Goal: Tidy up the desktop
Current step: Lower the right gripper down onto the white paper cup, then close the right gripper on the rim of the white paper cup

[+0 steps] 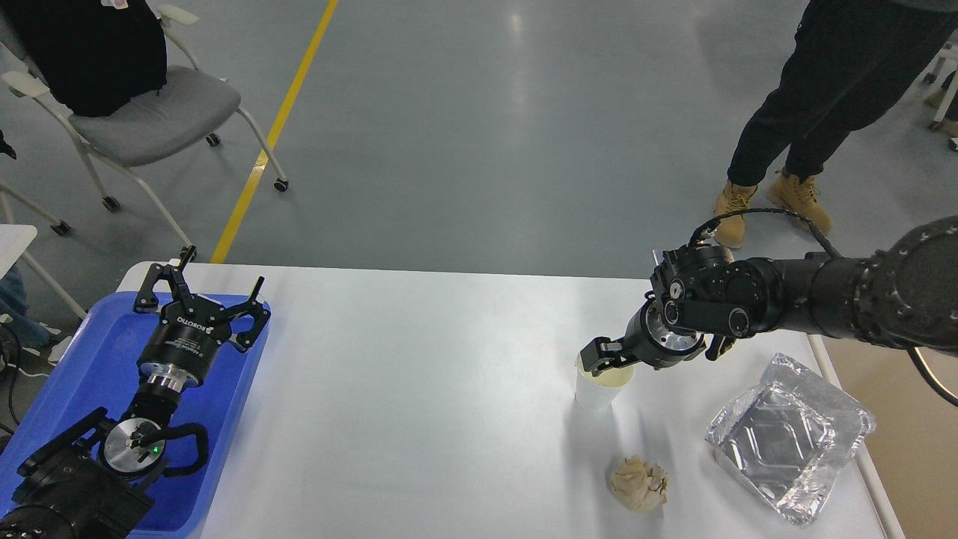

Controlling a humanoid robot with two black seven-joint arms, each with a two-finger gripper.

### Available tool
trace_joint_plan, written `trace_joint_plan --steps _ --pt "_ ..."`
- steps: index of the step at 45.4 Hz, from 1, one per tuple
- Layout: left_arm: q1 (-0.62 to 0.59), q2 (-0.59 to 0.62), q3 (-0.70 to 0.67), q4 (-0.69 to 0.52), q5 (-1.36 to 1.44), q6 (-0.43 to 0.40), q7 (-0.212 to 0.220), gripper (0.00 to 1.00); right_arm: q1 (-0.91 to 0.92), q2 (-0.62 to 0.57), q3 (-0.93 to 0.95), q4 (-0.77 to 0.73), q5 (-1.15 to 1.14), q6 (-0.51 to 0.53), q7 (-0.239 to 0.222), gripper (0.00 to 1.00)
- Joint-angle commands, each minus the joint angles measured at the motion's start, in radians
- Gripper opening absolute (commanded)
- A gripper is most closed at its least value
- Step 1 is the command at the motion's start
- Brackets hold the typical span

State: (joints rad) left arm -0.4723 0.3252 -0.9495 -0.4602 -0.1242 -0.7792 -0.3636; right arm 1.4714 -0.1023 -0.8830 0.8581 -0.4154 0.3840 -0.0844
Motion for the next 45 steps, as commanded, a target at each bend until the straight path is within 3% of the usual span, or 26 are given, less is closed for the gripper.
trace_joint_plan --steps 1,5,11,22,27,45 --pt "0.0 0.0 0.0 0.0 0.0 0.0 0.0 0.99 -0.037 0.016 0.004 -0.034 -0.025 -0.01 0.006 0.86" --pt "0.0 0.0 0.0 0.0 0.0 0.0 0.0 0.99 -0.042 0.018 0.004 -0.036 -0.028 -0.04 0.008 0.72" --pt "0.0 0.0 0.0 0.0 0.0 0.0 0.0 0.99 -0.052 0.021 0.002 -0.036 -0.059 -0.051 0.008 0.43" --pt "0.0 0.0 0.0 0.0 0.0 0.0 0.0 0.99 -0.065 0.024 0.002 -0.042 -0.06 -0.054 0.006 0.27" --pt "0.0 0.0 0.0 0.0 0.0 0.0 0.0 0.99 -0.063 0.024 0.001 -0.04 -0.06 -0.054 0.008 0.0" --pt "0.0 0.0 0.0 0.0 0.0 0.0 0.0 0.99 -0.043 0.026 0.01 -0.036 -0.043 -0.043 0.014 0.0"
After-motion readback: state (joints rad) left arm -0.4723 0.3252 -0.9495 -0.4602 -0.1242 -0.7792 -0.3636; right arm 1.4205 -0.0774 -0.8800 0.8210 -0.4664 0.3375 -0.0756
